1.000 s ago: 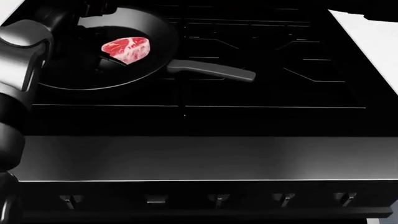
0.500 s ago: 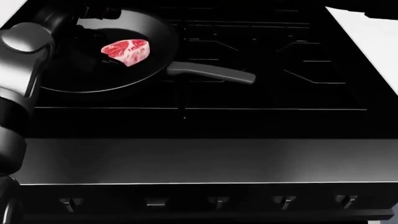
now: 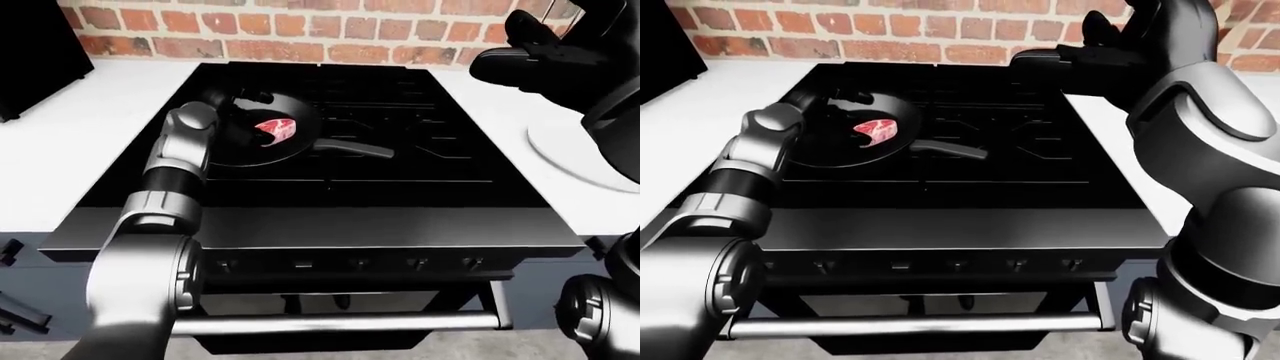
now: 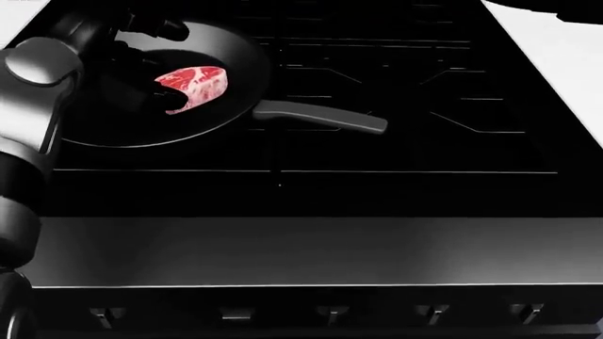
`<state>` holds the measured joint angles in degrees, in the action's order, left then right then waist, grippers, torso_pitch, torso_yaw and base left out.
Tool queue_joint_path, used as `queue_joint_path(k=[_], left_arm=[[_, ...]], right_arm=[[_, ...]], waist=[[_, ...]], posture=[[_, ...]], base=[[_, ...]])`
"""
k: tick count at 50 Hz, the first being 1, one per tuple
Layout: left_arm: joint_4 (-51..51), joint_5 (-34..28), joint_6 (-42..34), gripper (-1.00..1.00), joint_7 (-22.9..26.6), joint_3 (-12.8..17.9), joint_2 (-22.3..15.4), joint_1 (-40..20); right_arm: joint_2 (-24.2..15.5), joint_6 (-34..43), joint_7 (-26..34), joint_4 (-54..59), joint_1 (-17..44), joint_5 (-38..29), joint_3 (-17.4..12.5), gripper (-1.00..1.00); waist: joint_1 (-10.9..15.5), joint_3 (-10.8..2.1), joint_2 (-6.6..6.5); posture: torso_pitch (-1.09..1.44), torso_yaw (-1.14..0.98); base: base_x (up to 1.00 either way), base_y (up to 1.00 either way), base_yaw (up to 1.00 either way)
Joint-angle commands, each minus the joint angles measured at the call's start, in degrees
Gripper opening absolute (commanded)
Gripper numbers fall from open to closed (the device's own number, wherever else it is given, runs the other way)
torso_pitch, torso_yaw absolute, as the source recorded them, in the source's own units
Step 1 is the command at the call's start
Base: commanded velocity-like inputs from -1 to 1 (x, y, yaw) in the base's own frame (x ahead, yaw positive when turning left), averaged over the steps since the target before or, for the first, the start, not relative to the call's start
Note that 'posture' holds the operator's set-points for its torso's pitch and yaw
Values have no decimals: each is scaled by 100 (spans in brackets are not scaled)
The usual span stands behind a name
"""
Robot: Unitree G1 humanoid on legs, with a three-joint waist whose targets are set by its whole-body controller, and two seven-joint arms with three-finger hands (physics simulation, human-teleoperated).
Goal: Pick the pork loin from the pan and place it on the plate.
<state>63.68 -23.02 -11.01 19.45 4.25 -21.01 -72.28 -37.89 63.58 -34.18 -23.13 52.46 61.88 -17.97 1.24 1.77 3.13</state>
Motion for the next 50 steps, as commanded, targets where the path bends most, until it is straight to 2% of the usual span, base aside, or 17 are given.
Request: queue_joint_path(k=[1,15,18,30,50], left_arm=[[-71,-32,4,13,93,-15,-15,-114],[-116,-222,146,4,-24,-42,-5,17],[-62,-241,219,-6,-75,-27,-27,20],[-179,-233,216,-22,-162,28,-88,-61],[-220,-17,228,-31,-360,136,-276,-243]], right_arm=[[-87,-171,17,-66,153,-34,-97,100],[-113,-192,-3,-69,156,2,-93,100],[-108,-182,-8,-66,169,3,-90,100],[-78,-198,34,-78,143,-60,-65,100],[-65,-155,44,-102,153,-95,-86,100]], waist=[[0,-133,7],[-10,-126,4],[-17,-128,2],[-27,-138,-3],[-36,-121,-8]], posture=[[0,0],[0,0],[0,0],[0,0],[0,0]], base=[[0,0,0],[0,0,0],[0,0,0],[0,0,0],[0,0,0]])
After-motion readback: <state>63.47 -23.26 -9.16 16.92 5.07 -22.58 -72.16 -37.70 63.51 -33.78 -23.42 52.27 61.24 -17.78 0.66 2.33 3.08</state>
